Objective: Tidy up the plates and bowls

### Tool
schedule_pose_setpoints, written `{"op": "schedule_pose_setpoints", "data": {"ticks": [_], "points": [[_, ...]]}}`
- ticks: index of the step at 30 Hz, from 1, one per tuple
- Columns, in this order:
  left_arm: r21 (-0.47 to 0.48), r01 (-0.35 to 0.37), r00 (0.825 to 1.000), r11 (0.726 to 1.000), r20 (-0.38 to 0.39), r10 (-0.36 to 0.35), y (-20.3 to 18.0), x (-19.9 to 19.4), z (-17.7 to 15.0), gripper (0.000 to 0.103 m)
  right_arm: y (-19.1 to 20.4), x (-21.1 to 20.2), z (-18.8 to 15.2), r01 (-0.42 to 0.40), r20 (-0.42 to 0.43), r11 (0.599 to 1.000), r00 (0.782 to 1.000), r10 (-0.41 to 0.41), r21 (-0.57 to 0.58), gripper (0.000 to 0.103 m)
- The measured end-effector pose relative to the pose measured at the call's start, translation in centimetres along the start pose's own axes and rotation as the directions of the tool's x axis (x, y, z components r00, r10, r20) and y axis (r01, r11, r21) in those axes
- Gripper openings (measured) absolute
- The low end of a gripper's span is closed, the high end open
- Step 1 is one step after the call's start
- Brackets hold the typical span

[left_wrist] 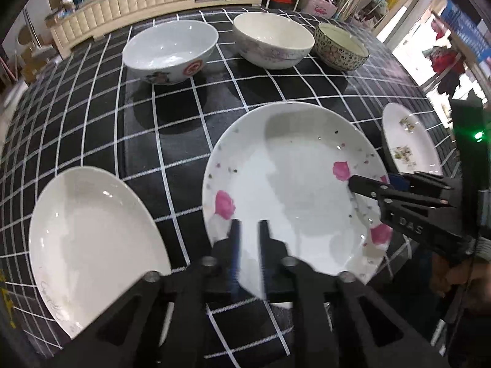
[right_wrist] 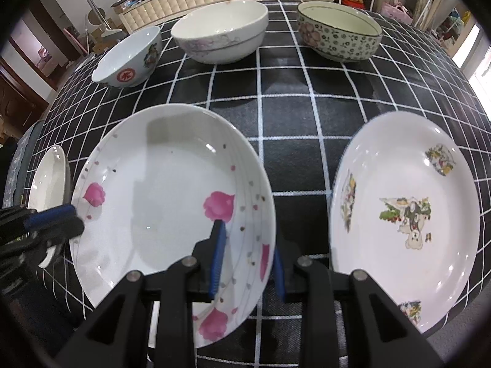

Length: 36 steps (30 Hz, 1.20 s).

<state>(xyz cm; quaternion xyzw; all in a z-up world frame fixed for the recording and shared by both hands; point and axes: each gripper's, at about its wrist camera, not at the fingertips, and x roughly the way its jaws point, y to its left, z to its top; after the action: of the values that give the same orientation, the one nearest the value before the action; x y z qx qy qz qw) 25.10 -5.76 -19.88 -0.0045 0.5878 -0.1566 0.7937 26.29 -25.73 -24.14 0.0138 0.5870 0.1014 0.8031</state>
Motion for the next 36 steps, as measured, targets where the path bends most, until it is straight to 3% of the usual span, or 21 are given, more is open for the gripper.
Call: {"op": "schedule_pose_setpoints", "data": {"ticks": [2, 5, 16, 21, 26, 32, 36], "points": [[-0.005, 0.037, 0.999, 0.999, 0.004, -0.037, 0.6, -0.5, -0.1, 0.031, 0.0, 0.0, 0.0, 0.0, 0.003, 1.0, 1.0, 0.0, -0.003, 0.032], [-0.007, 0.044, 0.999, 0.999, 0.005, -0.044, 0.8, -0.6, -0.2, 0.031, 0.0, 0.0, -0.1, 0.002, 0.008, 1.0, 1.0, -0.002, -0.002, 0.032], [-0.025, -0.052, 0.999, 0.998, 0.007, 0.052, 1.4, -0.3, -0.4, 0.031, -0.3, -0.2, -0.2, -0.019, 0.018, 1.0, 1.0, 0.019, 0.005, 0.032], [-0.036, -0.028, 0.999, 0.999, -0.025, 0.027, 1.5, 0.6, -0.4, 0.031, -0.4, -0.2, -0.1, -0.025, 0.019, 1.0, 1.0, 0.025, 0.006, 0.032], [-0.009, -0.054, 0.998, 0.998, -0.037, 0.054, 0.4, 1.7, -0.5, 0.031, -0.4, -0.2, -0.1, -0.026, 0.021, 1.0, 0.999, 0.026, 0.005, 0.032], [-0.044, -0.053, 0.998, 0.998, -0.047, 0.051, 1.3, 2.7, -0.2, 0.019, -0.5, -0.2, -0.2, -0.03, 0.018, 1.0, 0.999, 0.03, -0.003, 0.032], [-0.077, -0.011, 0.999, 0.997, -0.047, 0.007, 1.9, 3.1, -0.1, 0.019, -0.6, -0.2, -0.1, -0.036, 0.02, 0.999, 0.999, 0.036, 0.007, 0.032]]}}
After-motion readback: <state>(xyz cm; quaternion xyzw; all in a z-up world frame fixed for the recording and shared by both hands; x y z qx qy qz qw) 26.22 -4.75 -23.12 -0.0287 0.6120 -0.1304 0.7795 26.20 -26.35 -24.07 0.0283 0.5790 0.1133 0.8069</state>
